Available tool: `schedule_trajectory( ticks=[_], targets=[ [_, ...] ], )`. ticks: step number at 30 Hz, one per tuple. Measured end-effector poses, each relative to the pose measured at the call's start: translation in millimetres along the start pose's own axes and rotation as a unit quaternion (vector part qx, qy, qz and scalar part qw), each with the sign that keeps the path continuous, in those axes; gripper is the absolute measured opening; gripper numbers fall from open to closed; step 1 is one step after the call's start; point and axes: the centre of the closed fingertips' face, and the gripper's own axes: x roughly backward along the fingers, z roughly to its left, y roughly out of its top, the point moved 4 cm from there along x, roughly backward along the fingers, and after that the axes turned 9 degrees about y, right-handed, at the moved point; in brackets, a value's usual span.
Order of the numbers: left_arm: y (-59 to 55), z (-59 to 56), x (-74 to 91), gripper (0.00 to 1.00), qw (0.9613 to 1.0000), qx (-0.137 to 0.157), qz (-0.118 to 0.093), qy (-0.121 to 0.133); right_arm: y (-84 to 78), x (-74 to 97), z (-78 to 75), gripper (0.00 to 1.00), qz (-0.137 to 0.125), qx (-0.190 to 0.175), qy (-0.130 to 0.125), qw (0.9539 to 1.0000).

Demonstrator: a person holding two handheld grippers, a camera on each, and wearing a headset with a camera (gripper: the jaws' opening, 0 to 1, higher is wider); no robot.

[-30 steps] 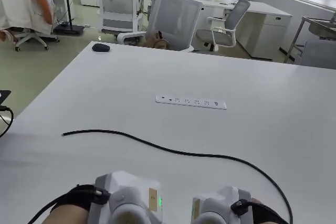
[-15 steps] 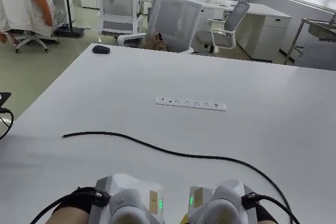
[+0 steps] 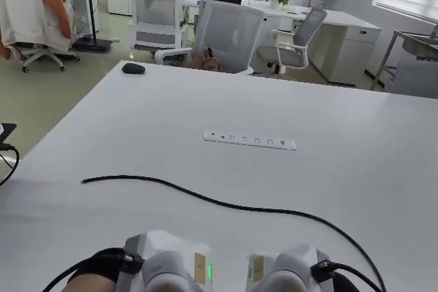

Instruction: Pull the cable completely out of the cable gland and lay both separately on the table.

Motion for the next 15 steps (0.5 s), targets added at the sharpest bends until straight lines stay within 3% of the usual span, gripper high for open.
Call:
schedule_trajectory(
  ticks=[8, 11, 13, 15],
  targets=[
    [-0.6, 1.1, 0.0, 0.17, 1.0, 0.005, 0.002, 0.004, -27.1, 0.7, -9.4, 0.03, 0.076, -0.025, -0.027, 0.9964],
    [0.4, 0.5, -0.3, 0.17, 1.0, 0.005, 0.002, 0.002, -29.6, 1.7, -9.7, 0.05, 0.078, -0.033, -0.025, 0.9961],
    [0.2, -0.1, -0.6, 0.17, 1.0, 0.005, 0.002, 0.0, -27.0, 0.9, -8.8, 0.17, 0.07, -0.028, -0.022, 0.9969],
    [1.3, -0.8, -0.6, 0.17, 1.0, 0.003, -0.001, -0.002, -12.8, -0.5, -5.2, 0.29, 0.036, -0.008, -0.015, 0.9992]
  ],
)
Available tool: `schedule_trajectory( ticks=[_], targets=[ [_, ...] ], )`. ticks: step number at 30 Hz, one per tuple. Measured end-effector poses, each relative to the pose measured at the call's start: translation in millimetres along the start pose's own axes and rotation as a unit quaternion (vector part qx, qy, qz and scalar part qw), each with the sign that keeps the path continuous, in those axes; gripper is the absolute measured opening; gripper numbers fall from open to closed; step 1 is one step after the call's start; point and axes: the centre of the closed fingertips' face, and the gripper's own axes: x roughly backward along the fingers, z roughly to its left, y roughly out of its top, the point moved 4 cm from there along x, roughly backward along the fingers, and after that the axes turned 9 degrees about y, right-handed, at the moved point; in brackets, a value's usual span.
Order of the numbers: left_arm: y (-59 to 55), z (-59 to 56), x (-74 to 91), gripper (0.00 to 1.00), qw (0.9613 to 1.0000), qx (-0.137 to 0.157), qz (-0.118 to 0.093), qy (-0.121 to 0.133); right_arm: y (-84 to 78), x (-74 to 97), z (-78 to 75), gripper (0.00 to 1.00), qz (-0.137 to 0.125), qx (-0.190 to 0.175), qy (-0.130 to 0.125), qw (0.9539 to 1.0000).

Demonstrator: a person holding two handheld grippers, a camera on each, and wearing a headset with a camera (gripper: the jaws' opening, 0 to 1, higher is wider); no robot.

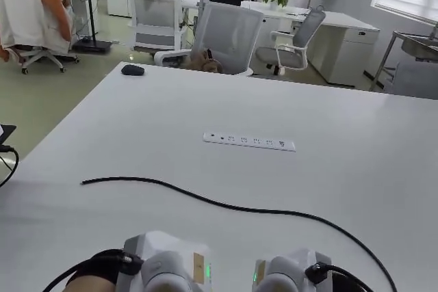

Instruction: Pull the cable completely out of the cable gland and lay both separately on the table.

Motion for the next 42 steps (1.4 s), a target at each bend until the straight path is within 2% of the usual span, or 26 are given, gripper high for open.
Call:
schedule_trajectory(
  ticks=[1, 3, 4, 5, 7, 9, 12, 16, 18, 21, 23, 25, 27, 31, 33, 34, 38, 42],
  targets=[
    [2.5, -1.2, 0.2, 0.17, 1.0, 0.002, -0.007, -0.004, 10.4, 0.3, 4.3, 0.33, -0.028, 0.001, 0.014, 0.9995],
    [5.7, -3.4, 0.5, 0.17, 0.9998, 0.009, -0.016, -0.012, 29.6, 4.1, 10.2, 0.31, -0.092, -0.01, 0.037, 0.995],
    [6.4, -3.9, 0.6, 0.17, 0.9998, 0.006, -0.017, -0.012, 32.7, 6.0, 11.0, 0.28, -0.102, -0.011, 0.039, 0.9939],
    [7.4, -4.6, 0.8, 0.17, 0.9997, 0.004, -0.019, -0.013, 40.6, 10.4, 11.7, 0.27, -0.128, -0.01, 0.044, 0.9907],
    [8.6, -5.3, 0.9, 0.17, 0.9996, 0.006, -0.023, -0.015, 44.0, 12.6, 11.8, 0.24, -0.141, -0.01, 0.045, 0.9889],
    [10.8, -6.4, 1.5, 0.17, 0.9994, 0.008, -0.028, -0.019, 42.5, 12.5, 13.4, 0.19, -0.136, -0.003, 0.044, 0.9897],
    [12.4, -5.2, 1.6, 0.17, 0.9994, 0.008, -0.031, -0.016, 42.0, 10.6, 17.3, 0.02, -0.135, 0.0, 0.056, 0.9893],
    [9.9, -5.4, 1.0, 0.17, 0.9995, 0.006, -0.025, -0.016, 38.6, 7.7, 17.4, 0.02, -0.118, 0.007, 0.051, 0.9916],
    [7.0, -4.5, 0.3, 0.17, 0.9998, 0.006, -0.017, -0.013, 33.2, 5.9, 15.5, 0.02, -0.102, 0.005, 0.046, 0.9937],
    [4.0, -1.6, 0.1, 0.17, 0.9999, 0.007, -0.01, -0.007, 15.4, 2.9, 8.5, 0.02, -0.05, -0.003, 0.026, 0.9984],
    [1.9, 0.7, 0.2, 0.17, 0.9999, 0.01, -0.005, -0.002, 2.9, 0.9, 4.4, 0.02, -0.016, -0.015, 0.016, 0.9996],
    [-0.4, 1.9, -0.3, 0.17, 0.9999, 0.011, 0.001, 0.001, -6.8, -0.3, 1.0, 0.02, 0.012, -0.007, 0.007, 0.9999],
    [-1.2, 1.8, -0.6, 0.17, 0.9999, 0.011, 0.003, 0.001, -9.4, -1.5, 0.8, 0.02, 0.017, -0.013, 0.007, 0.9997],
    [-1.9, 0.2, -1.1, 0.17, 1.0, 0.007, 0.006, 0.0, -9.0, 0.4, -0.9, 0.05, 0.018, -0.019, 0.0, 0.9997],
    [-2.4, 0.0, -1.0, 0.17, 0.9999, 0.008, 0.006, 0.0, -7.5, 1.8, -5.1, 0.2, 0.017, -0.021, -0.016, 0.9995],
    [-2.2, 0.0, -1.1, 0.17, 1.0, 0.008, 0.005, 0.0, -3.7, 2.8, -4.8, 0.24, 0.006, -0.02, -0.014, 0.9997],
    [-0.1, -0.9, -1.2, 0.17, 1.0, 0.008, 0.0, -0.002, 19.1, 5.0, 4.1, 0.25, -0.068, -0.02, 0.017, 0.9974],
    [4.0, -7.0, -1.4, 0.17, 0.9999, 0.001, -0.01, -0.013, 37.4, 8.6, 11.2, 0.24, -0.11, 0.001, 0.029, 0.9935]
  ],
)
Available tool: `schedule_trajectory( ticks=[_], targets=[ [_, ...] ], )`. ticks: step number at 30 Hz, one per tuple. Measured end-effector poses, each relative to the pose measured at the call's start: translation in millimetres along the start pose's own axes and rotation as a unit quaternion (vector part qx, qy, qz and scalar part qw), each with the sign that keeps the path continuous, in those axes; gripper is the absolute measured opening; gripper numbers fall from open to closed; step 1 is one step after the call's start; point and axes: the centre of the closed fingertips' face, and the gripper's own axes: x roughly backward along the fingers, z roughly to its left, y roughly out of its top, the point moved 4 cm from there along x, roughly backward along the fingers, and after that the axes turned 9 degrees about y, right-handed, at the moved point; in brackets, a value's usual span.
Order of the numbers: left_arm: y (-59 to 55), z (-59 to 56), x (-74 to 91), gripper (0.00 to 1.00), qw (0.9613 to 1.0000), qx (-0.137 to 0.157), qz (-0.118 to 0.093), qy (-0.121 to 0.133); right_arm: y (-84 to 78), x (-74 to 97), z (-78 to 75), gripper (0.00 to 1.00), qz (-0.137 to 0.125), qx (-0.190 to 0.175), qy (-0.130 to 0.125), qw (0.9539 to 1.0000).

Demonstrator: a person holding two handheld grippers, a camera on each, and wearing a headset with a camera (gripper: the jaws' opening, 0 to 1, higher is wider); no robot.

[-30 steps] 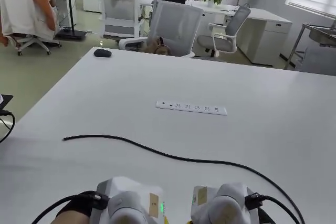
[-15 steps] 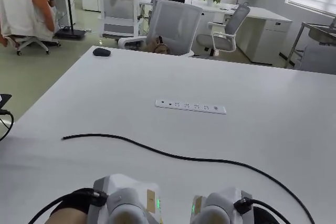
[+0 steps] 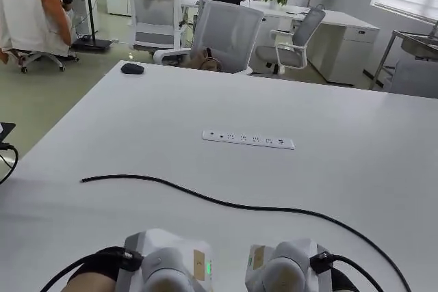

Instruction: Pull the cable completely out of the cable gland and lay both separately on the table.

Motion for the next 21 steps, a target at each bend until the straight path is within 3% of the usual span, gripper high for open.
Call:
schedule_trajectory(
  ticks=[2, 7, 11, 15, 19, 21],
  targets=[
    [2.4, -2.3, -0.2, 0.17, 1.0, -0.005, -0.004, -0.003, 4.5, -0.3, 3.6, 0.2, -0.009, 0.008, 0.007, 0.9999],
    [3.5, 0.3, 0.2, 0.17, 1.0, -0.001, -0.008, 0.001, -0.7, -1.9, 5.8, 0.03, 0.002, 0.005, 0.019, 0.9998],
    [1.4, 3.3, 0.8, 0.17, 1.0, 0.002, -0.004, 0.007, -4.9, -1.0, 1.8, 0.02, 0.011, 0.0, 0.012, 0.9999],
    [-1.3, 5.1, 1.1, 0.17, 0.9999, 0.001, 0.003, 0.012, -24.9, 0.2, -4.1, 0.02, 0.071, -0.006, -0.01, 0.9974],
    [-1.0, 5.4, 1.8, 0.17, 0.9999, 0.003, 0.004, 0.014, -44.5, 0.9, -8.5, 0.02, 0.132, -0.009, -0.025, 0.9909],
    [-0.4, 5.2, 1.8, 0.17, 0.9999, 0.002, 0.004, 0.014, -46.2, -0.3, -8.6, 0.02, 0.136, -0.013, -0.025, 0.9904]
  ],
)
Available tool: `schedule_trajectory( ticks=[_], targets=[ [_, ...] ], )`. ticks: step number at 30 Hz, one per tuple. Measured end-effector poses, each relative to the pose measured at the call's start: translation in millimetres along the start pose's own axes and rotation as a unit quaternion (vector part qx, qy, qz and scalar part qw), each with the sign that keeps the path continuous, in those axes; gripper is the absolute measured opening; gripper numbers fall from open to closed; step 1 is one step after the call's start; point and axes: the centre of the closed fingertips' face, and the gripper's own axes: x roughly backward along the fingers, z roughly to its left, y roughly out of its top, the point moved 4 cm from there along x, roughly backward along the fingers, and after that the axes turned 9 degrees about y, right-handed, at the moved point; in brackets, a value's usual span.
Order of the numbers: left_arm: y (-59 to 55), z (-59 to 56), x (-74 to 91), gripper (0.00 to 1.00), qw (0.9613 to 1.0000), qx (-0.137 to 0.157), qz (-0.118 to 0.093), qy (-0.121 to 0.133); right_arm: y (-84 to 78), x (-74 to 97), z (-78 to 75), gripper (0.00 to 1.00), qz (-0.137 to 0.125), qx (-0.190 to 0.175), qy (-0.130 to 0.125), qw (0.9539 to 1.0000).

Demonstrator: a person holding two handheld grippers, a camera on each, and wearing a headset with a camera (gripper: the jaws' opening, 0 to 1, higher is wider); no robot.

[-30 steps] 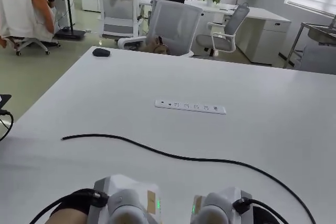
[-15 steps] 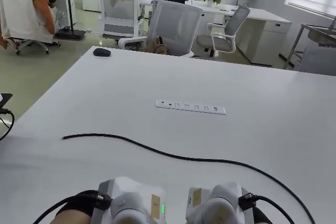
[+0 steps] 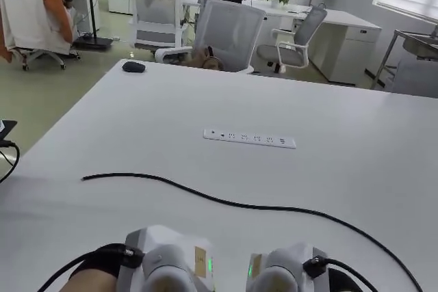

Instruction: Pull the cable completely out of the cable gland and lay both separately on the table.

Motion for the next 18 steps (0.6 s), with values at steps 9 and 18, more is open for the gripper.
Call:
schedule_trajectory(
  ticks=[9, 18],
  targets=[
    [-1.0, -1.5, -0.2, 0.17, 1.0, -0.004, 0.004, -0.003, 33.0, 6.0, 11.1, 0.2, -0.098, 0.015, 0.032, 0.9945],
    [0.9, -4.5, -0.2, 0.17, 0.9999, -0.005, -0.001, -0.01, 52.6, 18.2, 13.5, 0.08, -0.163, 0.028, 0.034, 0.9856]
  ],
)
